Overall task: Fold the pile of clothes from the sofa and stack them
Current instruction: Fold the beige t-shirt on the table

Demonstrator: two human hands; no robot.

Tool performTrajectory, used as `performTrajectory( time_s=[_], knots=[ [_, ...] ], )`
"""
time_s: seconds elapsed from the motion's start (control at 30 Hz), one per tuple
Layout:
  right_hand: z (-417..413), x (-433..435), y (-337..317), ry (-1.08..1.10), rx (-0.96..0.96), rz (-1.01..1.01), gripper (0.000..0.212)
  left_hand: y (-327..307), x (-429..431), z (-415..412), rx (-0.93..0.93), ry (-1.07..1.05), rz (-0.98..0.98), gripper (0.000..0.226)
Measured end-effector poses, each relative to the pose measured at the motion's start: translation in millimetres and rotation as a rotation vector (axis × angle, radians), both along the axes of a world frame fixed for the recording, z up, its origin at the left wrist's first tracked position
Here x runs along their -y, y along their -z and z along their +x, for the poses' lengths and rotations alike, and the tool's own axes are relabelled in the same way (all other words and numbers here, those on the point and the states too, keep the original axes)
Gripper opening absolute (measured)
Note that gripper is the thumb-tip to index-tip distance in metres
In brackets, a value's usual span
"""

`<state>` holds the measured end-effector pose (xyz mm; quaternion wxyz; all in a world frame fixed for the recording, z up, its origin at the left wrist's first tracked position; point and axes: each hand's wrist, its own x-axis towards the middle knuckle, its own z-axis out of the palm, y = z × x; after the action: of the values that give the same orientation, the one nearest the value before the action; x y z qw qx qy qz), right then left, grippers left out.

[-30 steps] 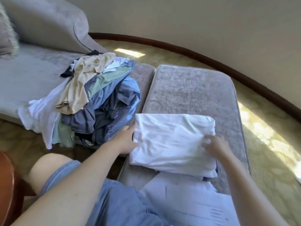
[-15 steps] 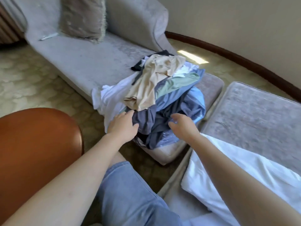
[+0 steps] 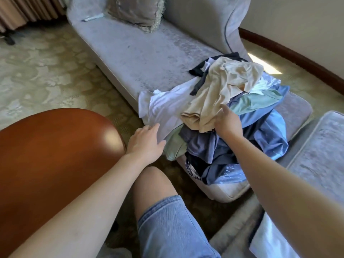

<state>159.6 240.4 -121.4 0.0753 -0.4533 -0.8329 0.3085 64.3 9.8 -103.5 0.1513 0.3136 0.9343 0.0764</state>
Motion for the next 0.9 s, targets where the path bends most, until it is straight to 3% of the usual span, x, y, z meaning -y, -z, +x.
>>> performTrajectory(
  time_s=[0.13, 0.47, 0.63, 0.77, 0.9],
  knots=[
    [23, 21, -11, -0.010, -0.138, 0.100, 0.046, -3, -19, 9, 0.045, 0.062, 0.078, 0.066],
    [106, 67, -47, 0.027, -0.440, -0.155, 0.035, -27, -53, 68, 0.147, 0.395, 0.275, 0.083],
    [144, 80, -47, 0.062, -0.561, -0.228, 0.031, -38, -61, 105, 0.181, 0.476, 0.463, 0.034],
    [163, 84, -49, 0.085, -0.573, -0.182, 0.025, -59, -58, 117, 0.187, 0.473, 0.496, 0.025],
    [150, 95, -57, -0.001, -0.532, -0.130, 0.045, -86, -54, 117, 0.274, 0.368, 0.569, 0.023]
  ],
)
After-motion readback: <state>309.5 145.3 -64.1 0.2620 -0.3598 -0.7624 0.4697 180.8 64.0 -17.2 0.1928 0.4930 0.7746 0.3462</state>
